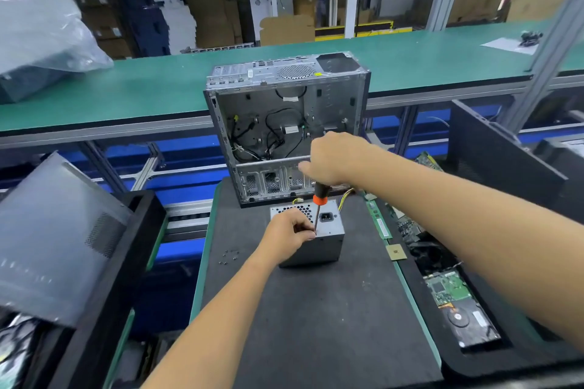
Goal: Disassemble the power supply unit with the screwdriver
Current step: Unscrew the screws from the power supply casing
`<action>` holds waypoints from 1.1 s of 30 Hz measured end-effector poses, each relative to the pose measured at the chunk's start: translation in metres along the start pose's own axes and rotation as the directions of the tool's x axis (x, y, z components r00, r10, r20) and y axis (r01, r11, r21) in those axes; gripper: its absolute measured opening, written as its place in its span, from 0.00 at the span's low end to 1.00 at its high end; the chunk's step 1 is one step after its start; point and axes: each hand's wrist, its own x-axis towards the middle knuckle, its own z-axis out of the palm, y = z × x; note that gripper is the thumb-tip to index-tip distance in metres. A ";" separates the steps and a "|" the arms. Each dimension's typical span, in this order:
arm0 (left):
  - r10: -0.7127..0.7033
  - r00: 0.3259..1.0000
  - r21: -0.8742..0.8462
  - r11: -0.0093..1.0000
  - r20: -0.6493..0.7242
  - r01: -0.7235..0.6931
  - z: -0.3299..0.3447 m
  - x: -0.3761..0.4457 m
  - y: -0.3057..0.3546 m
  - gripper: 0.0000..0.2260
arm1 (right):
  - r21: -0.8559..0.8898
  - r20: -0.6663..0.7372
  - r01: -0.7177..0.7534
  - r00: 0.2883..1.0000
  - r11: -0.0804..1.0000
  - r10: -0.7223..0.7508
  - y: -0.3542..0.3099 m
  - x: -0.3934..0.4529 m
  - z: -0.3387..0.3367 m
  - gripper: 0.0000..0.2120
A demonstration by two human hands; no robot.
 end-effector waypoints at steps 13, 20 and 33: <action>0.043 0.999 -0.016 0.999 0.002 -0.043 -0.001 -0.002 0.003 0.04 | -0.095 0.247 0.551 0.820 0.829 -0.516 0.000 0.002 -0.010 0.09; 0.041 0.999 0.004 0.999 0.008 -0.041 -0.001 -0.002 0.005 0.05 | 0.049 0.229 0.390 0.892 0.920 -0.390 0.005 0.002 -0.008 0.10; 0.050 0.999 0.017 0.999 0.017 -0.050 -0.001 0.001 0.002 0.05 | 0.065 0.070 0.534 0.840 0.843 -0.538 0.015 -0.001 -0.008 0.13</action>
